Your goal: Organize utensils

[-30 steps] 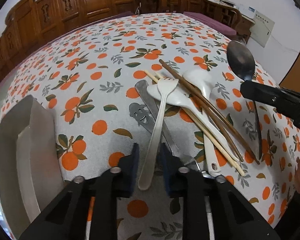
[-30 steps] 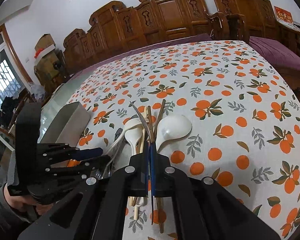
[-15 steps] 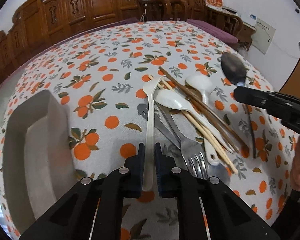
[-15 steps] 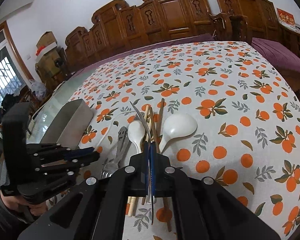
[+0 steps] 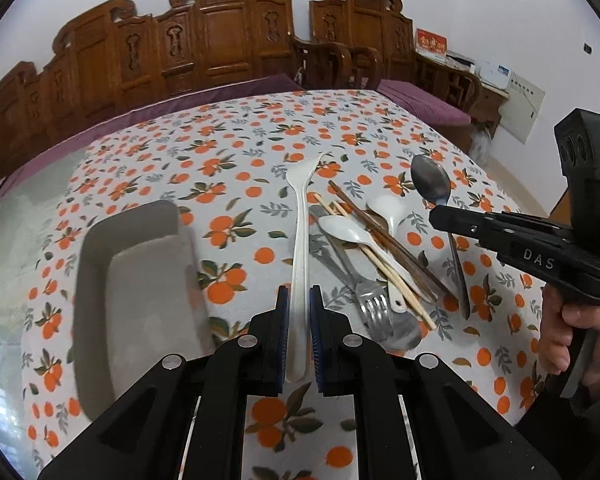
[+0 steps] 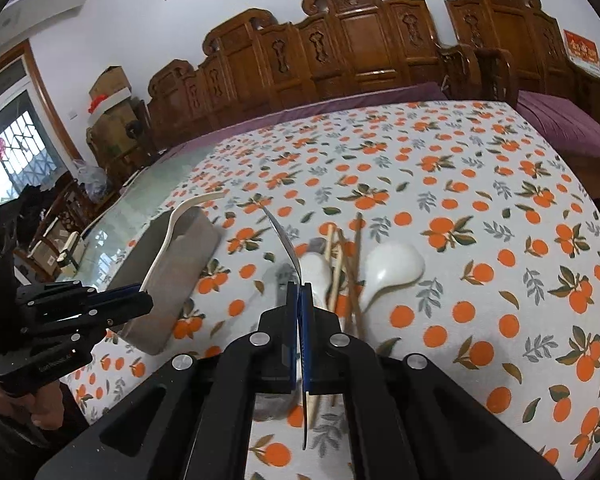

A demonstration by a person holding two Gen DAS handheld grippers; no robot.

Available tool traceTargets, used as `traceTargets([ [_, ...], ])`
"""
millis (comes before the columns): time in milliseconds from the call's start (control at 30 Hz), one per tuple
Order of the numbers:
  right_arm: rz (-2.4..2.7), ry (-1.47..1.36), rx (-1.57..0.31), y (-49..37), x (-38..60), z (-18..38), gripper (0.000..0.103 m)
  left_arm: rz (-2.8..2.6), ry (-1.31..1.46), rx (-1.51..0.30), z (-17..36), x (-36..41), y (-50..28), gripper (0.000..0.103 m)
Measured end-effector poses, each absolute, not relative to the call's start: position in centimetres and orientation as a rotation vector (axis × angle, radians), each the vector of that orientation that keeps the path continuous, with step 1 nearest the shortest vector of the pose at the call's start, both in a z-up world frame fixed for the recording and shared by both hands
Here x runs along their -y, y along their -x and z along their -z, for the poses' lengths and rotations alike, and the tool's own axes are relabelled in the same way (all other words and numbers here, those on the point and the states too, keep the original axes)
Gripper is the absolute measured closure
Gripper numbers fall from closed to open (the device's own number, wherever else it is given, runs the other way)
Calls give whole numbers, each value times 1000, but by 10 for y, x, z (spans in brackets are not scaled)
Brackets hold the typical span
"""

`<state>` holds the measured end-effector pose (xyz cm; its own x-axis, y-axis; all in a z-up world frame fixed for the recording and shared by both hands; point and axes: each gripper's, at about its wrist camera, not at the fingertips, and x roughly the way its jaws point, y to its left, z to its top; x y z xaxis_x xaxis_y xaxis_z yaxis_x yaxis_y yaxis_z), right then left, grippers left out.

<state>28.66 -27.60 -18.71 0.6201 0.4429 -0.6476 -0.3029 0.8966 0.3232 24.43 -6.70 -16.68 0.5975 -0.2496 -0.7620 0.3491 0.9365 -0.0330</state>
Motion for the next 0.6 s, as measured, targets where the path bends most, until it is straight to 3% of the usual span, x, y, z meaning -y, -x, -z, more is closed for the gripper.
traceTargets([
  [600,-491,-92,-779,-267,230,166,101,222,-35,-864,157,-9,-240,94],
])
